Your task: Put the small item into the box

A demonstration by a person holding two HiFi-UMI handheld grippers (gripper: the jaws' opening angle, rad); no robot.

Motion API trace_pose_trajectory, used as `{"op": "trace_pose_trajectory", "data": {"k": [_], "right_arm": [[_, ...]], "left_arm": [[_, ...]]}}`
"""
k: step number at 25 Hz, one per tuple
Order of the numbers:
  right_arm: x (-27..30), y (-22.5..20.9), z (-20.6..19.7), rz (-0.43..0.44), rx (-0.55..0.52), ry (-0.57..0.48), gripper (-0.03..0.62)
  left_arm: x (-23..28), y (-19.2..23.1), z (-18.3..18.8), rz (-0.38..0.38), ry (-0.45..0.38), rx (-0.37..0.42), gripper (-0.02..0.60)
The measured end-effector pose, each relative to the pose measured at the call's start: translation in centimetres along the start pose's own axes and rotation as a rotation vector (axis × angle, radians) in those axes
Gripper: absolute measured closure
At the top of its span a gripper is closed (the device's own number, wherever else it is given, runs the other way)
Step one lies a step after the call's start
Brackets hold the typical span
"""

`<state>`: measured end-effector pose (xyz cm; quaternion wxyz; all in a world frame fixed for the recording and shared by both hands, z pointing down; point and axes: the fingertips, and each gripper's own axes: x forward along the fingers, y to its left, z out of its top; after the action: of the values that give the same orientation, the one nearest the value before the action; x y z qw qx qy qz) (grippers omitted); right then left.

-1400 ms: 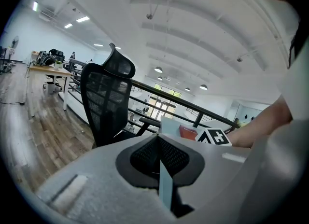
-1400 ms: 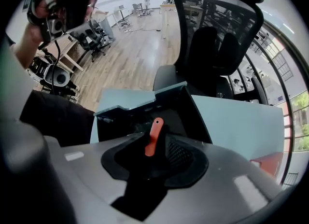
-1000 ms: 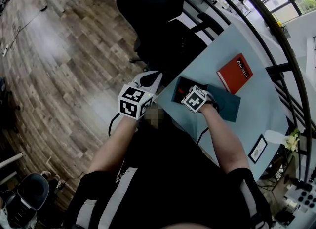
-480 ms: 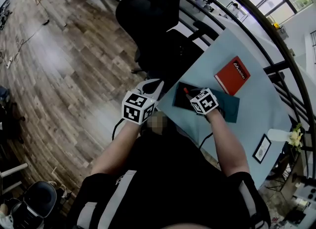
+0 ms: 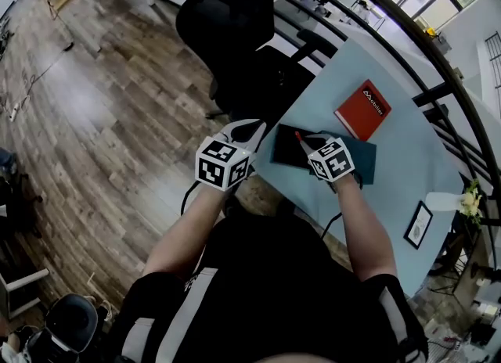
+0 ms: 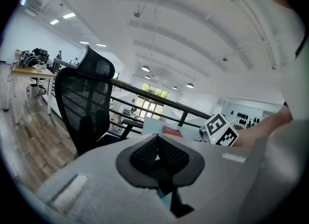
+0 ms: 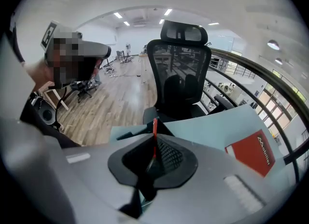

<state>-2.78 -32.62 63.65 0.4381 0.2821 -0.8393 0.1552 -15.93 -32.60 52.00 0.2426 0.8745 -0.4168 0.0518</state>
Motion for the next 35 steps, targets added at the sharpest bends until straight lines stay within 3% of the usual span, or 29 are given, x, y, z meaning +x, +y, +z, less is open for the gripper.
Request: {"op": "trace_pose_trajectory", "data": {"k": [5, 10, 13, 21, 27, 33, 35], "right_arm": [[-1.6, -0.7, -0.2, 0.054, 0.003, -0.039, 0.585], [-3.9, -1.3, -0.5, 0.111, -0.027, -0.080, 0.585], [-5.3, -1.4, -0.8, 0.127, -0.075, -0.105, 0.585], [-8.0, -2.1, 0.4, 0.152, -0.135, -0.180, 0.585], [-9.5, -1.7, 0.8, 0.156, -0.190, -0.223, 0.585], [-10.6, -0.1, 1.1, 0.204, -0.238, -0.269, 0.585], [-10.7, 0.2, 1.1, 0.207, -0.255, -0.275, 0.585]], "left_arm": [[2.7, -2.3, -0.7, -0.034, 0.040, 0.036, 0.574], [7.1, -5.0, -3.1, -0.123, 0.151, 0.234, 0.562], [8.9, -7.5, -4.0, -0.223, 0.179, 0.291, 0.548], [11.5, -10.5, -3.2, -0.325, 0.188, 0.321, 0.499], [11.6, -11.7, -3.2, -0.407, 0.184, 0.289, 0.462], [10.8, -13.1, -3.4, -0.524, 0.178, 0.272, 0.463], [10.5, -13.7, -3.5, -0.559, 0.173, 0.270, 0.492]]}}
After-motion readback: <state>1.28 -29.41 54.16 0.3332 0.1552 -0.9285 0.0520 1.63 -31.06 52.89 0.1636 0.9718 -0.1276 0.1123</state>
